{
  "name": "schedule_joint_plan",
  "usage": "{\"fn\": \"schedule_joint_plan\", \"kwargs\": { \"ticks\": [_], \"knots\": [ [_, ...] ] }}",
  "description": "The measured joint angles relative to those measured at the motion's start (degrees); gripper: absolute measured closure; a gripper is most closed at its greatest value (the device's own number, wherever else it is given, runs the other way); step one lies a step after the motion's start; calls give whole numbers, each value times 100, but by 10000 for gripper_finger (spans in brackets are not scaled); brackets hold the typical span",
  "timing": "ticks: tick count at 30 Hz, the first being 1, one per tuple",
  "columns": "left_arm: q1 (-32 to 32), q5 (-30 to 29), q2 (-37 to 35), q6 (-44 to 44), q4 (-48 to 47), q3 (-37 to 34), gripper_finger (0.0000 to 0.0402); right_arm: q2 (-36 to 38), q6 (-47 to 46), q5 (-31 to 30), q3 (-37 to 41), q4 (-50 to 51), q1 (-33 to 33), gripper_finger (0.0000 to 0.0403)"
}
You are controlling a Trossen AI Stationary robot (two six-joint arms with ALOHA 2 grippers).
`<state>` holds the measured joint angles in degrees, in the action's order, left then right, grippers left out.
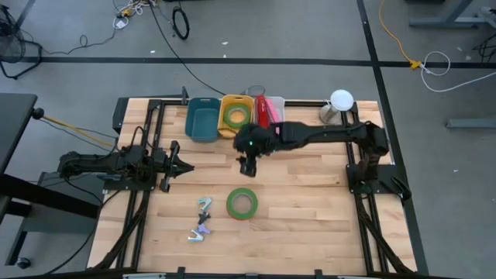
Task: Pick and place Stapler, Stapler remover, tape
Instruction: Put the green tape into the yellow bin
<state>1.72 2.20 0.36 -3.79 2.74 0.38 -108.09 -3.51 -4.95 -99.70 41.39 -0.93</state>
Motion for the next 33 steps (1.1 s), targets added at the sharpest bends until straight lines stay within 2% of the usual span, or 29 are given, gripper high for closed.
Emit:
{"fn": "schedule_joint_plan", "kwargs": {
  "ticks": [8,26,33],
  "knots": [
    [2,0,0,0,0,2,376,-2,-32,-10,0,-12,521,169],
    [1,0,0,0,0,1,376,69,-246,-25,0,52,1170,169],
    [1,0,-2,0,2,1,376,351,-805,9,-4,370,1342,169]
  ]
}}
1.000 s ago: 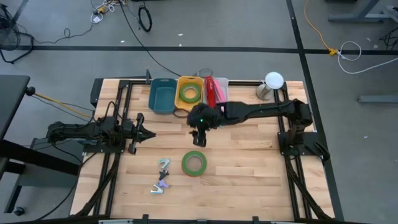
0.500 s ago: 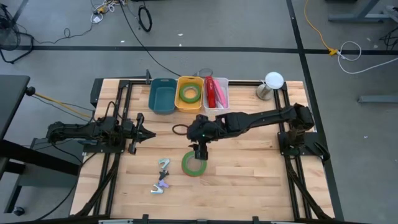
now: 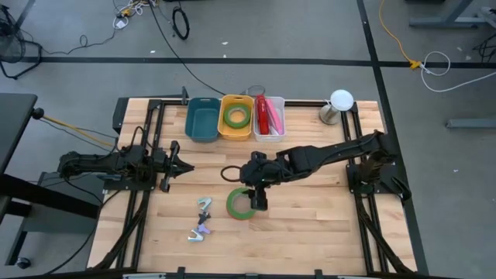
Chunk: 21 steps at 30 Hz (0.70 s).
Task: Pick and place Stapler, Stapler remover, tape
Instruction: Put the green tape into the yellow bin
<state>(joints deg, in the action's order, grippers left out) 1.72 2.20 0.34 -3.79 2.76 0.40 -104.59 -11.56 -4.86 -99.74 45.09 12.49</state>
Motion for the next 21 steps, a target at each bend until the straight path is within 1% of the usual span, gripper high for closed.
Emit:
{"fn": "schedule_joint_plan", "kwargs": {
  "ticks": [9,14,17,21],
  "knots": [
    [0,0,2,0,-2,1,376,200,-592,633,-2,488,33,169],
    [1,0,2,0,-2,1,376,237,-600,742,-3,593,33,169],
    [0,0,1,0,-2,-1,376,237,-564,741,-180,900,33,169],
    [-1,0,0,0,0,1,376,247,-462,732,-284,971,10,169]
  ]
}}
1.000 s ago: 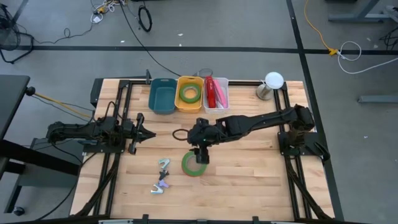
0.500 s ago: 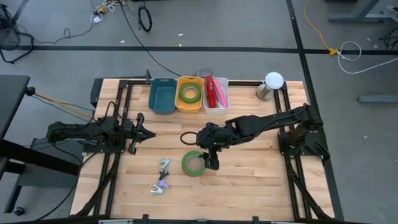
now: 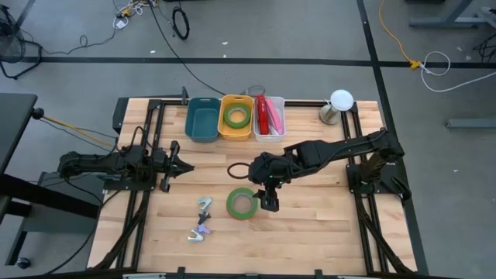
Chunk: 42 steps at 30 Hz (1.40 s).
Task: Pick and place Stapler, Stapler remover, tape
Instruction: Put the green tape into the yellow bin
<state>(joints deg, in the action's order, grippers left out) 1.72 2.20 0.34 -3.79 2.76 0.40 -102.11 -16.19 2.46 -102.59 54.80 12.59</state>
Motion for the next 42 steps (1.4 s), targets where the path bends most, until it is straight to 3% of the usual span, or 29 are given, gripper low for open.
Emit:
{"fn": "schedule_joint_plan", "kwargs": {
  "ticks": [11,28,42],
  "knots": [
    [0,0,2,-2,-2,-2,376,-173,65,-202,-4,131,-3,169],
    [0,0,2,0,-48,0,376,-1050,676,-768,2,2,-16,169],
    [0,0,2,0,-48,-2,376,-1490,122,-537,9,-158,-116,169]
  ]
}}
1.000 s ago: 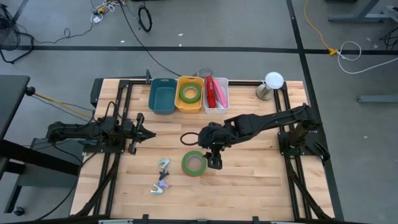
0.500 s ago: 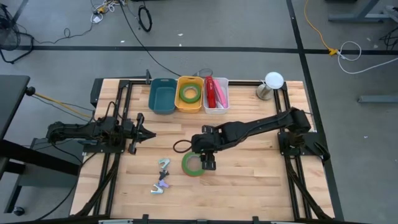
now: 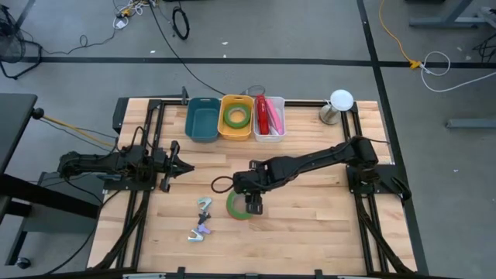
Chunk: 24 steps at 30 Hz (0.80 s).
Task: Pick and place Stapler, Stapler remover, tape
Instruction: Put the green tape into the yellow bin
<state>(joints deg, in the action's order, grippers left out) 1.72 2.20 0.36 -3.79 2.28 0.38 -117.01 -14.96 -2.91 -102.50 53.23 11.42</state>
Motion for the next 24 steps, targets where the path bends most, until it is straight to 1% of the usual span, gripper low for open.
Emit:
{"fn": "schedule_joint_plan", "kwargs": {
  "ticks": [2,5,8,14,17,24],
  "knots": [
    [1,0,0,0,-3,1,376,-46,-149,114,4,77,-41,169],
    [1,-1,0,0,-2,1,376,-111,-351,98,2,54,-87,162],
    [0,0,0,-1,-1,1,376,-191,-546,89,-5,-23,-133,145],
    [2,-2,0,0,-7,0,376,-282,-552,-23,2,-17,-184,104],
    [2,0,0,0,-4,2,376,-276,-457,-68,76,-413,-188,89],
    [1,0,0,0,-4,1,376,-274,-406,215,382,-703,-188,85]
  ]
}}
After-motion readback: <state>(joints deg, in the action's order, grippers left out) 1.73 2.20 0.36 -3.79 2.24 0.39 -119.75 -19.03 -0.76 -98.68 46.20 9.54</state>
